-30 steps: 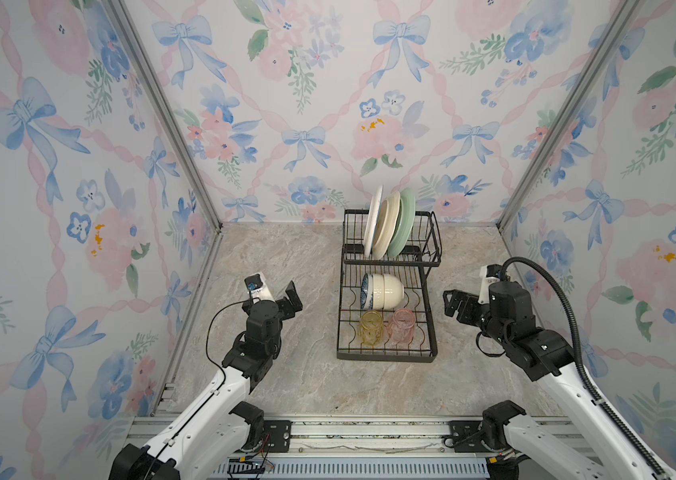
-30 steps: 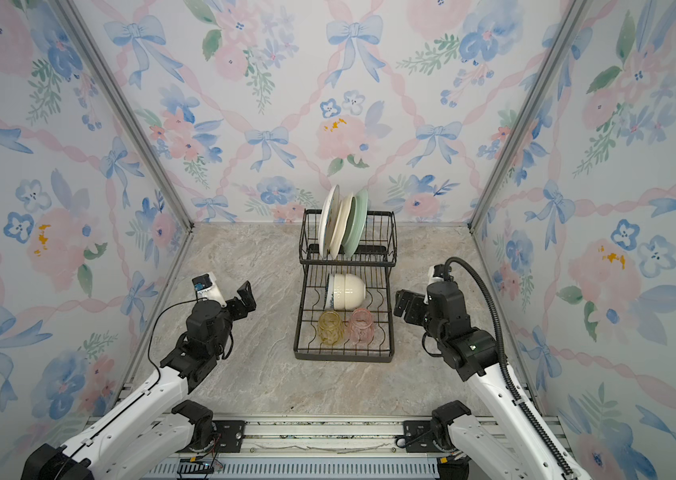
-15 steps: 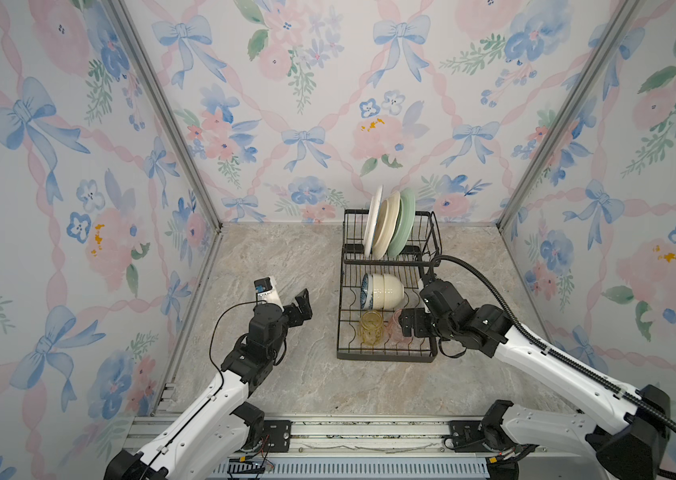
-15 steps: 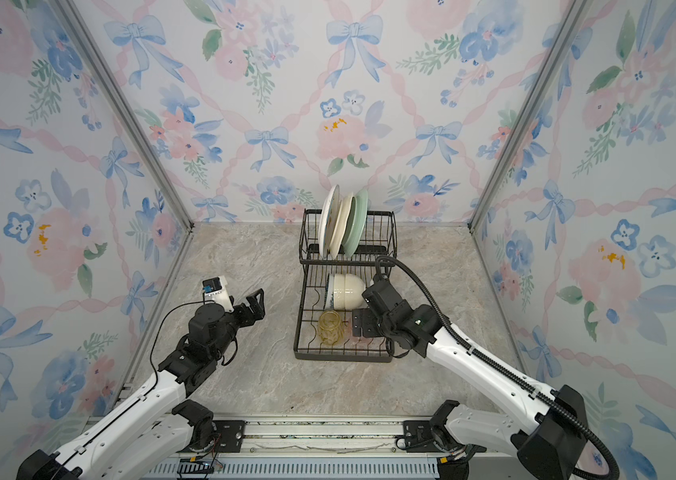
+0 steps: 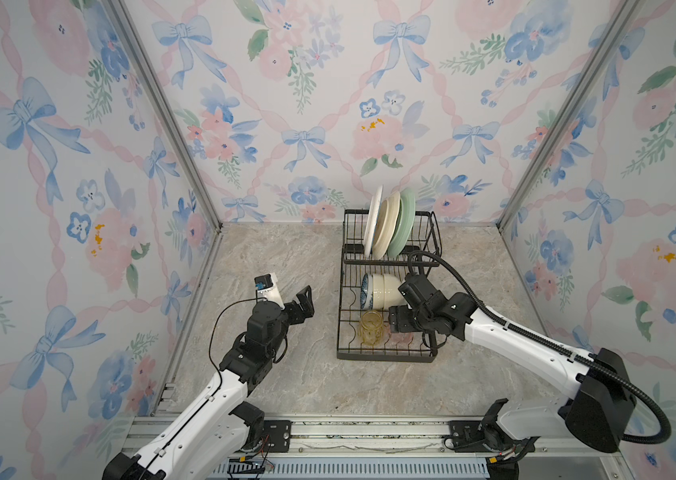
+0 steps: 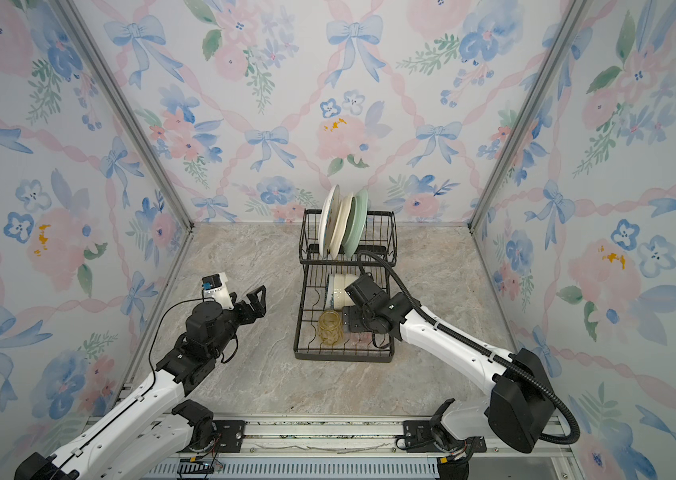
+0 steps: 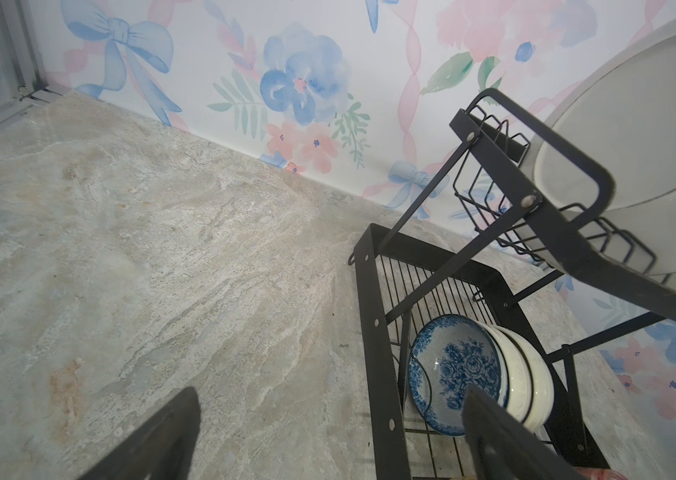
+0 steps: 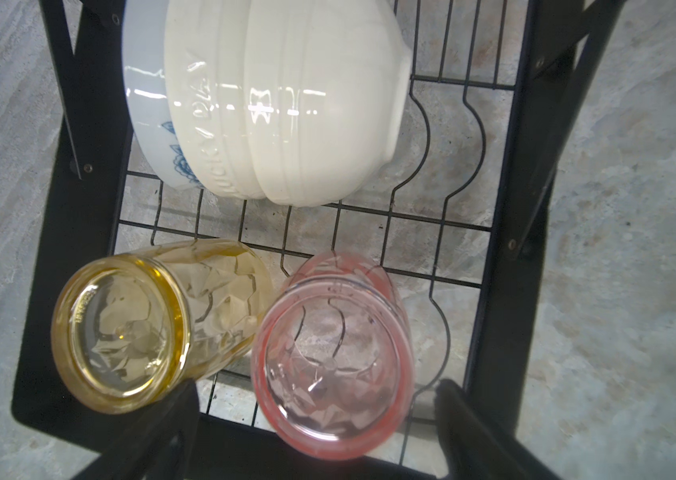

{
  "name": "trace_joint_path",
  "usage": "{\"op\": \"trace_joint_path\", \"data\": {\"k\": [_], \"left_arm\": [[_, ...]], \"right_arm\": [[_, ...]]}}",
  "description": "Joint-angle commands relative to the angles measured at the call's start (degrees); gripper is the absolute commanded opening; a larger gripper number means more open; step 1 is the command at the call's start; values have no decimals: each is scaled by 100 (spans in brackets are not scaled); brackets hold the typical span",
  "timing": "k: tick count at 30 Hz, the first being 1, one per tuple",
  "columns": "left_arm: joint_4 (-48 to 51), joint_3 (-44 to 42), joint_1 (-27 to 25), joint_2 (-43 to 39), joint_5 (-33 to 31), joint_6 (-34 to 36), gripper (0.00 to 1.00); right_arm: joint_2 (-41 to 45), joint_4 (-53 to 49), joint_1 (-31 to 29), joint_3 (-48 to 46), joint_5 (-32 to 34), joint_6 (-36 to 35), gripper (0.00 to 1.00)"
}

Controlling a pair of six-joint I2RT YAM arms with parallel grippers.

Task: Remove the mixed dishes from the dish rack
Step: 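Reach the right gripper over the pink glass while the left arm rises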

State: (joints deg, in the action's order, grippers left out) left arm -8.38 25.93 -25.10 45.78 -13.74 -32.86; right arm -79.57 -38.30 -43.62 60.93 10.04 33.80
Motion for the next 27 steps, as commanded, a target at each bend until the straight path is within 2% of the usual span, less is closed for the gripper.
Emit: {"op": "trace_joint_path", "data": {"k": [1, 10, 27], "left_arm": [[87, 9, -22, -113, 94, -29, 98], [87, -52, -29, -183, 108, -90, 98], [173, -62, -22, -289, 174, -97, 98]], "right_arm": [[-149, -54, -39, 165, 20, 47, 88], [-396, 53, 18, 152, 28, 12, 81], [-576, 306, 169, -214, 223, 322, 79]]}}
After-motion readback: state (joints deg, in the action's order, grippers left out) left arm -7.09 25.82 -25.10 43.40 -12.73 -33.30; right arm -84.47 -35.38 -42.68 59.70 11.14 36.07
